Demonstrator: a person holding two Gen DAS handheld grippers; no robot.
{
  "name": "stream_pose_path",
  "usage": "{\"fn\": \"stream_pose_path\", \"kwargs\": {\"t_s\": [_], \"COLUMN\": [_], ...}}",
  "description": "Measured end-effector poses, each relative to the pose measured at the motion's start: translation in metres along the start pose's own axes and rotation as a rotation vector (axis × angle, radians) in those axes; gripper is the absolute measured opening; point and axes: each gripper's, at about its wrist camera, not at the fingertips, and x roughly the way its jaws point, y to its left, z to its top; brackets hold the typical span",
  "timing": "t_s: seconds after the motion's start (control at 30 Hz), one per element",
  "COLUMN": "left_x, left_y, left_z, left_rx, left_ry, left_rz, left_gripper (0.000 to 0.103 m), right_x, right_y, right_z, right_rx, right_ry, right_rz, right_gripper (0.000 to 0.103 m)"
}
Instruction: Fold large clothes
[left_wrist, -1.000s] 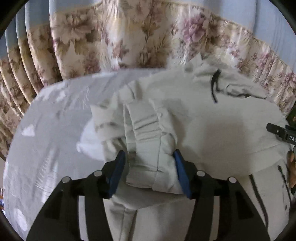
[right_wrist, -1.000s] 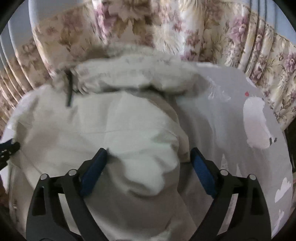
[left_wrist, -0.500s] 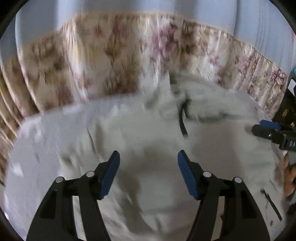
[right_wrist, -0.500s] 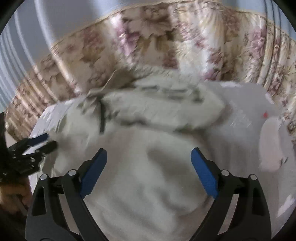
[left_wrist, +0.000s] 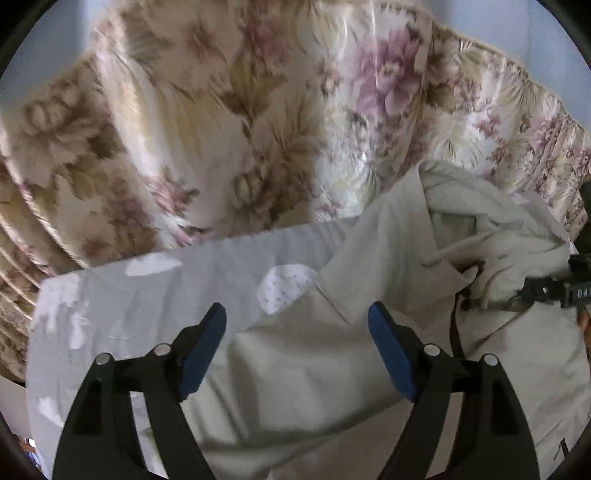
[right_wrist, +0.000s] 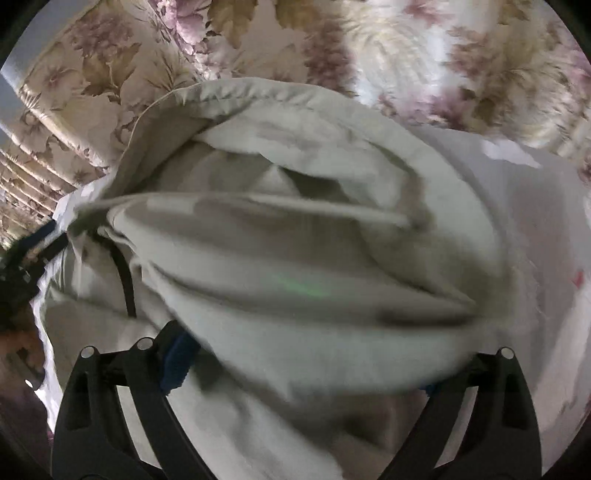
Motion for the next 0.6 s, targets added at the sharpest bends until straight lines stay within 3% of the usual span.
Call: {"fn": "stream_pose_path", "kwargs": {"t_s": [0.07, 0.13, 0.17, 0.2, 0.23, 0.3, 0.37, 0.43, 0.5, 0.53, 0.6], "left_x": [0.011, 0.017, 0.02, 0.022, 0.024, 0.026, 0.028, 0.025, 0.021, 0.021, 0.025], "left_y": [0.002, 0.003, 0.005, 0.006, 0.006, 0.009, 0.011, 0.011, 0.011, 0.011, 0.012], "left_z": [0.003, 0.007, 0.01, 0.012, 0.014, 0.019, 0.022, 0.023, 0.023, 0.023, 0.024], "left_rx": [-0.003, -0.006, -0.016, -0.019, -0.019, -0.031, -0.041, -0.052, -0.063, -0.066, -0.074], "left_ry": [0.011, 0.02, 0.028, 0.038, 0.041, 0.044, 0.054, 0.039, 0.021, 0.018, 0.032], "left_rz": [0.003, -0.002, -0.014, -0.021, -0.02, -0.032, -0.045, -0.049, -0.046, -0.044, -0.043], "left_gripper": [0.08, 0.08, 0.08, 0.08, 0.08, 0.08, 0.08, 0.08, 0.08, 0.08, 0.08], "right_x": [0.007, 0.01, 0.011, 0.008, 0.005, 0.002, -0.006, -0.027, -0.041, -0.037, -0.016], "right_y": [0.001, 0.005, 0.011, 0.02, 0.025, 0.041, 0.044, 0.053, 0.072, 0.079, 0.07], "right_z": [0.011, 0.02, 0.021, 0.022, 0.022, 0.021, 0.028, 0.033, 0.028, 0.025, 0.032], "right_rx": [0.026, -0.009, -0.044, -0.081, -0.108, -0.197, -0.193, -0.239, -0.344, -0.381, -0.334], "right_ry": [0.001, 0.009, 0.011, 0.016, 0.003, -0.019, -0.067, -0.222, -0.344, -0.361, -0.281], "right_rz": [0.025, 0.001, -0.014, 0.055, 0.047, -0.02, -0.029, -0.033, -0.149, -0.2, -0.224], "right_gripper": [0.093, 0.082, 0.048, 0.025, 0.016, 0.011, 0.01, 0.009, 0.009, 0.009, 0.009]}}
